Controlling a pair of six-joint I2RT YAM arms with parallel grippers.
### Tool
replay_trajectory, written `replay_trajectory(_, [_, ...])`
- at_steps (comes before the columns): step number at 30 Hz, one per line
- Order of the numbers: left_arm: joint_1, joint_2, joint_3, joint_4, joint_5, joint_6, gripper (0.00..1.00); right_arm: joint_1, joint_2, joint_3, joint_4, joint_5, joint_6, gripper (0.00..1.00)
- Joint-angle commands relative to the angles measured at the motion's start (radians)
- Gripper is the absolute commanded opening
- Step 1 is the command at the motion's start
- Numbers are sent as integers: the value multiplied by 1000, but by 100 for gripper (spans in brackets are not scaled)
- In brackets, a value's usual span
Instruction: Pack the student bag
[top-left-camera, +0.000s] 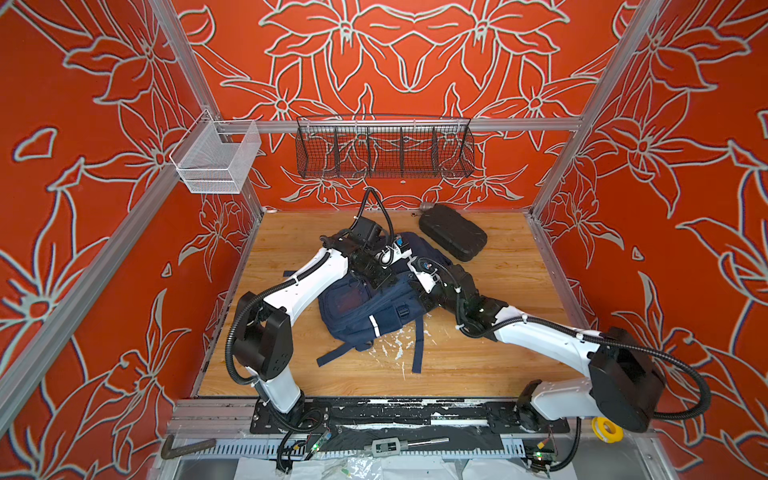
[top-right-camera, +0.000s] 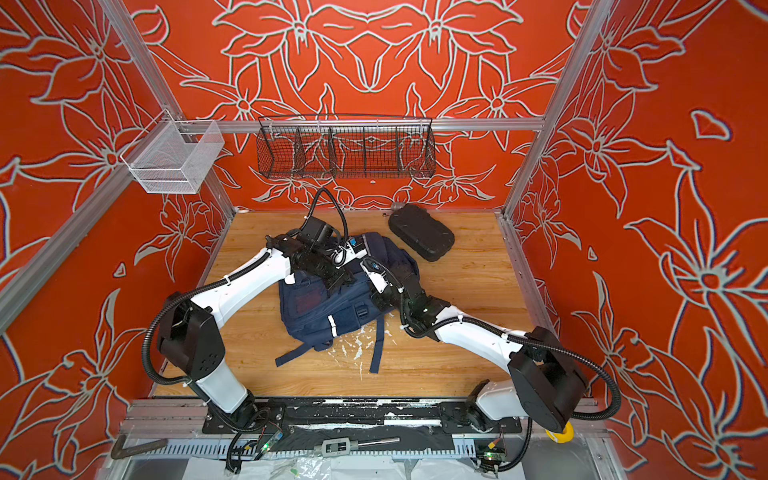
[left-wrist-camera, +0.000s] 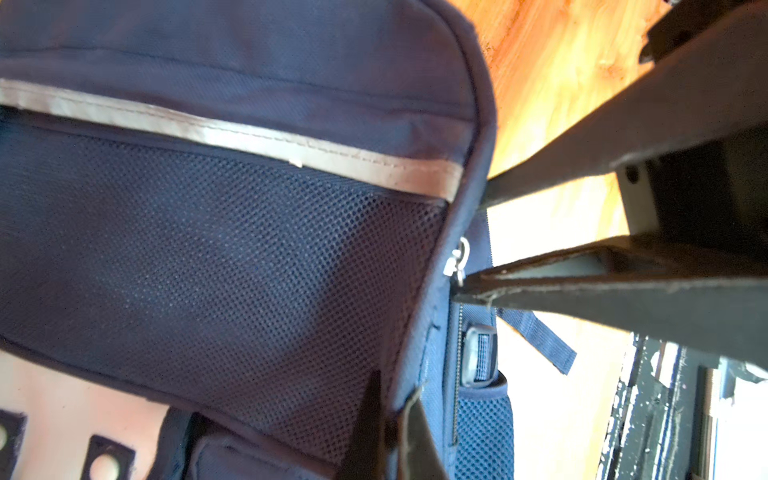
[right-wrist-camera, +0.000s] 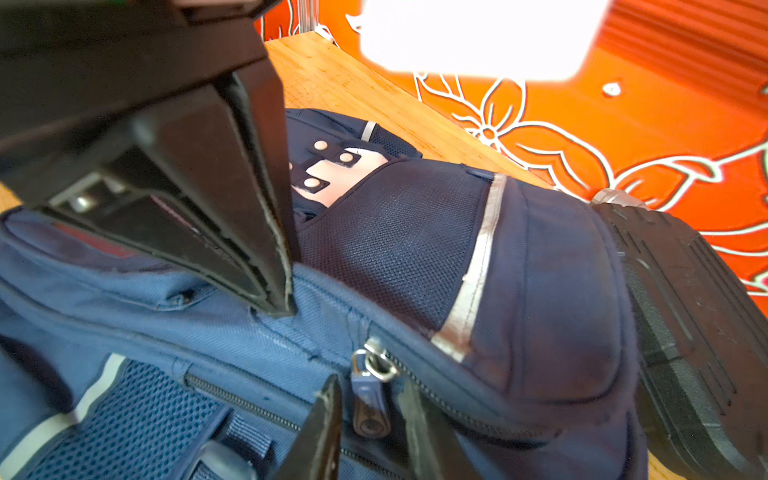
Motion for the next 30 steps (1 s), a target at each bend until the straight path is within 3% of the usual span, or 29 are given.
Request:
replay_trajectory(1, [-12, -36, 47, -30, 128, -12, 0, 8, -24, -3, 34, 79, -43, 31])
replay_trajectory(9, [-9, 21, 145, -92, 192, -55, 0, 56, -66, -29, 54, 219, -169, 28])
replay_trajectory(15, [-10, 41, 157, -106, 229, -64, 0, 75, -38, 3, 44, 223, -209, 26])
replay_trajectory(21, [-9, 51, 168, -105, 262, -73, 0, 96, 8, 21, 29, 297, -224, 32])
replay_trajectory(26, [-10, 53, 172, -97, 281, -80, 0, 107, 19, 42, 11, 354, -236, 13])
replay_trajectory(30, [-8, 57, 167, -113, 260, -65, 0, 106, -2, 22, 53, 340, -208, 4])
